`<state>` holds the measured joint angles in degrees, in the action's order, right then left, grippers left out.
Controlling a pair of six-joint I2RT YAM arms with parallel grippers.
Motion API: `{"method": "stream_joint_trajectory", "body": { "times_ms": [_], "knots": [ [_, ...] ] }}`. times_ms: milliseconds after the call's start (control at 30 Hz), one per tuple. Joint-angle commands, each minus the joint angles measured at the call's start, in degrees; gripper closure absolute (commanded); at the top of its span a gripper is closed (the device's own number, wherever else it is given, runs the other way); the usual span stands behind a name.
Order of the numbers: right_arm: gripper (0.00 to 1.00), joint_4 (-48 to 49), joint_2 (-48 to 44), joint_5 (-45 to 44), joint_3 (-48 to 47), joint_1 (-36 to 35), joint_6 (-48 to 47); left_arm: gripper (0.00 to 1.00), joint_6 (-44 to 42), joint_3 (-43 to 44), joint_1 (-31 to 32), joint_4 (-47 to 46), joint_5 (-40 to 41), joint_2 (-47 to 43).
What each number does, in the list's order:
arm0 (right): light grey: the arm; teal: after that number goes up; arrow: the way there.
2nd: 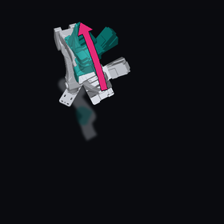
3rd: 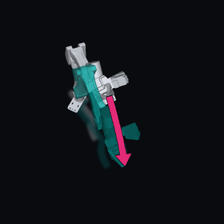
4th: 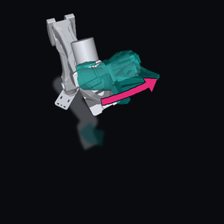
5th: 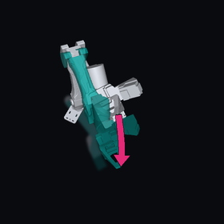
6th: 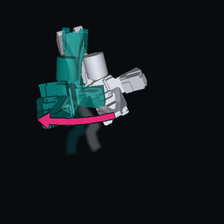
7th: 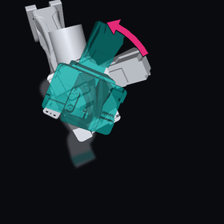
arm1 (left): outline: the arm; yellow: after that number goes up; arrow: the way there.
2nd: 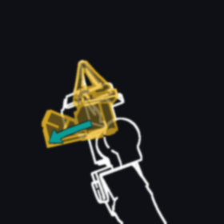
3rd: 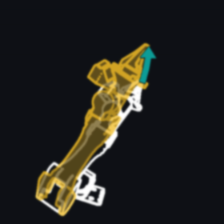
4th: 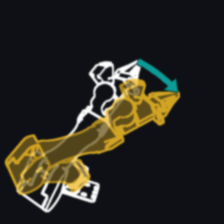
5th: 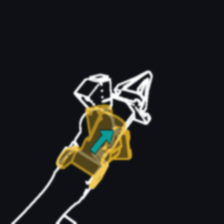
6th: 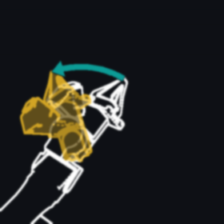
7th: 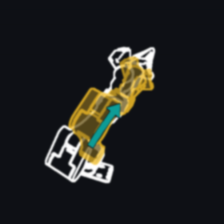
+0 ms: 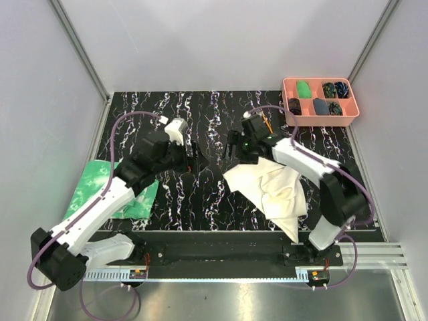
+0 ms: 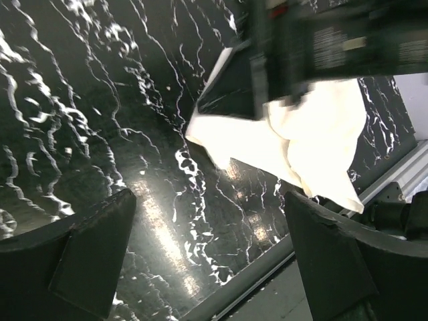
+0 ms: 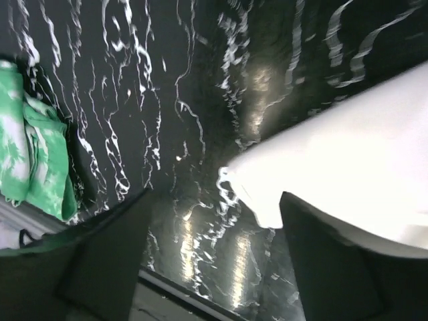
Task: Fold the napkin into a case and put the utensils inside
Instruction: Move the crumpled napkin to the corner of the board, then pick up the crumpled napkin from the center of the board.
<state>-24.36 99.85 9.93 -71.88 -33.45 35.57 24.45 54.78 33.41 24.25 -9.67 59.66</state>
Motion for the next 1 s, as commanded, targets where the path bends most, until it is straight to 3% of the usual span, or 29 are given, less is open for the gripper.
{"method": "stream_joint_trajectory", "body": {
  "times_ms": [0, 167, 300, 467, 700, 967],
  "knots": [
    [0.07, -4.4, -15.3, -11.9, 2.6, 3.2, -3.6, 0.10, 6.5, -2.1, 0.4, -9.9, -4.6, 6.8],
    [0.06, -14.6, -22.8, -21.2, 8.1, 13.3, -1.7, 0.21, 8.5, 3.0, 6.7, -10.0, -3.5, 20.5],
    [0.06, -18.5, -27.9, -28.7, 12.5, 17.4, -3.0, 0.27, 11.3, 5.9, 9.8, -10.7, -0.7, 30.0],
    [0.06, -17.7, -31.8, -23.7, 15.0, 25.2, -6.9, 0.39, 16.1, 5.7, 11.8, -14.9, -0.4, 35.7],
    [0.06, -17.1, -28.9, -23.2, 15.1, 26.3, -8.4, 0.55, 21.1, 3.3, 11.9, -22.2, 1.1, 39.7],
    [0.06, -16.6, -25.2, -24.6, 14.0, 28.7, -10.1, 0.57, 22.9, 3.4, 11.5, -23.0, 2.5, 42.3]
  ]
}}
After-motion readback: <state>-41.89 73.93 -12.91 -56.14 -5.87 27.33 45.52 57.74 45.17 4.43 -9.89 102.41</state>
